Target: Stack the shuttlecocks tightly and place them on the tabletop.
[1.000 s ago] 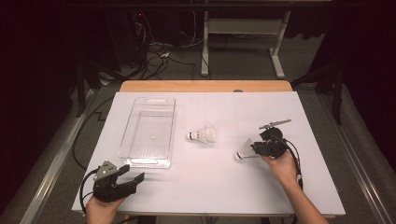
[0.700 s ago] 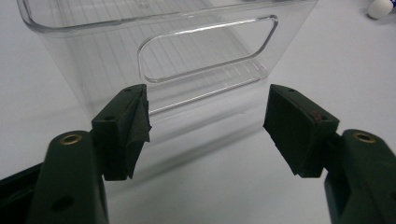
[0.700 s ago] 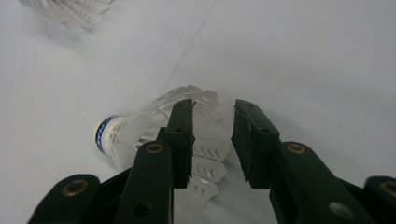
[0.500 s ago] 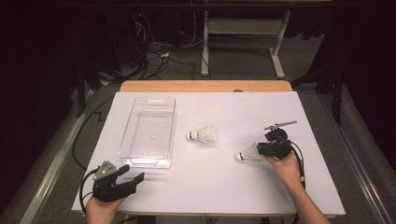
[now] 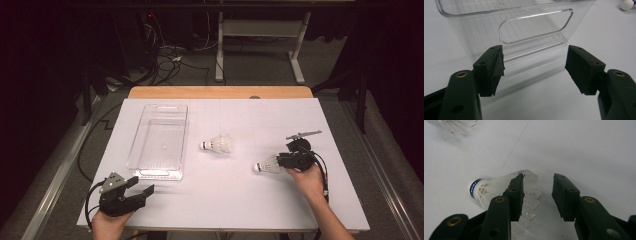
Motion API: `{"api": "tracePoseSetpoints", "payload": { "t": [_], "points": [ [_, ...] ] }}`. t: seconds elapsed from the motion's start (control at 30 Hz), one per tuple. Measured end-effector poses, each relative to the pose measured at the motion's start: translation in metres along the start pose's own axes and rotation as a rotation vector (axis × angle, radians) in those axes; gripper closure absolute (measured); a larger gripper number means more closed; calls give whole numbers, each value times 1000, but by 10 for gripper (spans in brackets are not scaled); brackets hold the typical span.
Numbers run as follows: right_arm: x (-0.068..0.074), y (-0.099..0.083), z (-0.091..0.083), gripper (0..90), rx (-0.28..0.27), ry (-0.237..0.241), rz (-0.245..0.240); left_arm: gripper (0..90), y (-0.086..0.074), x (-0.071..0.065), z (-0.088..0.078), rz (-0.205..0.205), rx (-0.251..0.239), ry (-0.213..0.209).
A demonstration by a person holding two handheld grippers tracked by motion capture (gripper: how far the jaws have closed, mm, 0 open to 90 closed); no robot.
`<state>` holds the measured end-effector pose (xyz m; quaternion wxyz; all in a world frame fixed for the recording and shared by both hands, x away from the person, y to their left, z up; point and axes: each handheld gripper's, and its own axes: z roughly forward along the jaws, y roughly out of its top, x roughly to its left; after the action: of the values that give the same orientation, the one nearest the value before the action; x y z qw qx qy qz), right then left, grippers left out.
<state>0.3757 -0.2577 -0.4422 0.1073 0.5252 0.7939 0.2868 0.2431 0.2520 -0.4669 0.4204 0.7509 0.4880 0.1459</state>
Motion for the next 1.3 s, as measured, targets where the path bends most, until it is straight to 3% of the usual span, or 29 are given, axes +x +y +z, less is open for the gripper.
{"api": "tracePoseSetpoints", "payload": {
  "t": [1.3],
  "points": [
    [-8, -16, -15, 573, -72, 5, 26, 319, 0, 0, 0, 0, -4, 0]
  ]
}}
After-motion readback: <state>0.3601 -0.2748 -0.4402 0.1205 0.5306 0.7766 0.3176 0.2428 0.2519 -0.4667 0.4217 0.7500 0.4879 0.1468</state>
